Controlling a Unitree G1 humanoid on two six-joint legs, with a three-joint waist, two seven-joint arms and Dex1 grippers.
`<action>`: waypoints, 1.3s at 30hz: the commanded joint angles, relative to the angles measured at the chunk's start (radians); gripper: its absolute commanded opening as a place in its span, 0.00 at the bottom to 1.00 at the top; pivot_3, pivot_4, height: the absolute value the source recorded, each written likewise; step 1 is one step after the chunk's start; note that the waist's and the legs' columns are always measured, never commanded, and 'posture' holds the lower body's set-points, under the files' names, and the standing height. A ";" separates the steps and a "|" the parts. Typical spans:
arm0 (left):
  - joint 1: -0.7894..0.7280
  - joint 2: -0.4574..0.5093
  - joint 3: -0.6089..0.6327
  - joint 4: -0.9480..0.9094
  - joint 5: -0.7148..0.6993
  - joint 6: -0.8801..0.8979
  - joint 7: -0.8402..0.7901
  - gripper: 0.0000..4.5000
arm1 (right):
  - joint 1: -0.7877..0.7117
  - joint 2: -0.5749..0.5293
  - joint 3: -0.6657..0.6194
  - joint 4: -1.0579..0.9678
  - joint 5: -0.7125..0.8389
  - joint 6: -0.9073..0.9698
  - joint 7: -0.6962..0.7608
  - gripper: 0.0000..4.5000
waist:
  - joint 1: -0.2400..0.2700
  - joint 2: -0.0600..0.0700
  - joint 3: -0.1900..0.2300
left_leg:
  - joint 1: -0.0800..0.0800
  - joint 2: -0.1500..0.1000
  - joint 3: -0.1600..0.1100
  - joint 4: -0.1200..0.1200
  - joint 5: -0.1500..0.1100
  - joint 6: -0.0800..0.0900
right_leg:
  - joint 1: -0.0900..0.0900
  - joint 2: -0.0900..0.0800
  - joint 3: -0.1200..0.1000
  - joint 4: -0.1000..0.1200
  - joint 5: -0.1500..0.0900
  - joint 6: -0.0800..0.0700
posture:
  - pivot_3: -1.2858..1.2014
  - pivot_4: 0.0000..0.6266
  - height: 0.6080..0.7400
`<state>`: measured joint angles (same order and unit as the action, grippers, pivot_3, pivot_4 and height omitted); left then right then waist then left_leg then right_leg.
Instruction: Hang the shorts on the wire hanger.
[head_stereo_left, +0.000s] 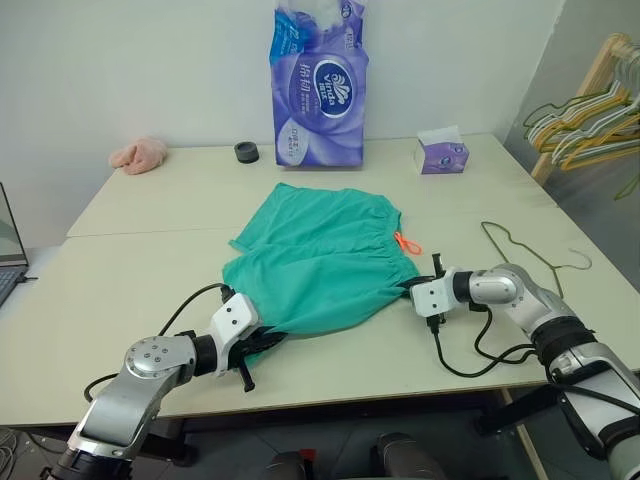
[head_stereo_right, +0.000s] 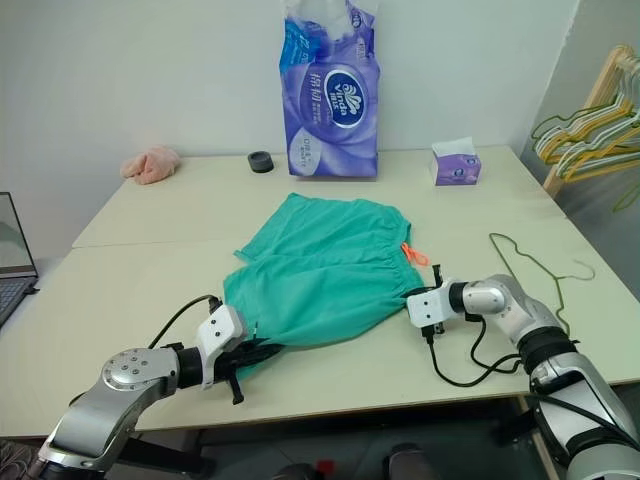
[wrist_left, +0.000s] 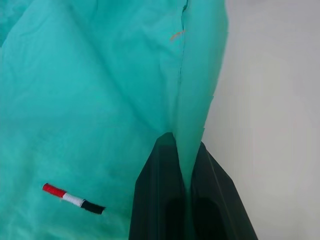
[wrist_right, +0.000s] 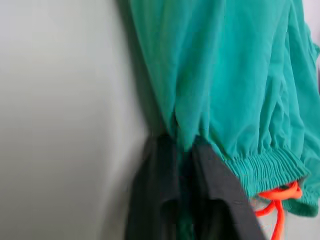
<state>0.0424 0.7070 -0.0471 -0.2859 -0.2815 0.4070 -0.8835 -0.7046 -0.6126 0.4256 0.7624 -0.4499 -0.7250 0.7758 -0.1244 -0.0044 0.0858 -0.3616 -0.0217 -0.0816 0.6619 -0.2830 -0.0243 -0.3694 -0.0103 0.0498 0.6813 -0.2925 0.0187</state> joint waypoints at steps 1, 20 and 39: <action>-0.015 0.016 -0.003 -0.012 0.003 -0.029 -0.025 0.00 | -0.043 -0.022 -0.005 0.024 0.018 -0.029 0.024 0.01 | -0.005 0.000 0.000 | 0.000 0.000 0.000 0.000 0.000 0.000 | 0.000 0.000 0.000 0.000 0.000 0.000 | 0.45 0.08 1.00; 0.202 0.317 -0.184 -0.201 -0.021 -0.063 -0.371 0.00 | 0.423 -0.431 -0.053 -0.856 0.538 0.573 0.696 0.01 | -0.018 0.004 0.013 | 0.001 0.001 -0.001 -0.001 -0.002 0.003 | 0.001 -0.001 -0.002 0.000 -0.007 0.004 | 0.42 0.11 1.00; 0.187 0.285 -0.094 -0.291 -0.214 0.153 -0.318 0.60 | 0.410 -0.443 -0.115 -1.073 0.726 0.881 0.755 0.69 | -0.018 -0.001 0.022 | -0.001 0.001 -0.001 0.000 -0.002 0.003 | 0.000 -0.001 -0.003 -0.001 -0.006 0.006 | 0.42 0.10 1.00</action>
<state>0.2257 0.9835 -0.1794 -0.5307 -0.4523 0.5404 -1.2068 -0.2674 -1.0454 0.3628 -0.2587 0.2036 0.1026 1.4926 -0.1428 -0.0056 0.1078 -0.3622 -0.0208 -0.0821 0.6622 -0.2853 -0.0211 -0.3695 -0.0111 0.0472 0.6805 -0.2982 0.0246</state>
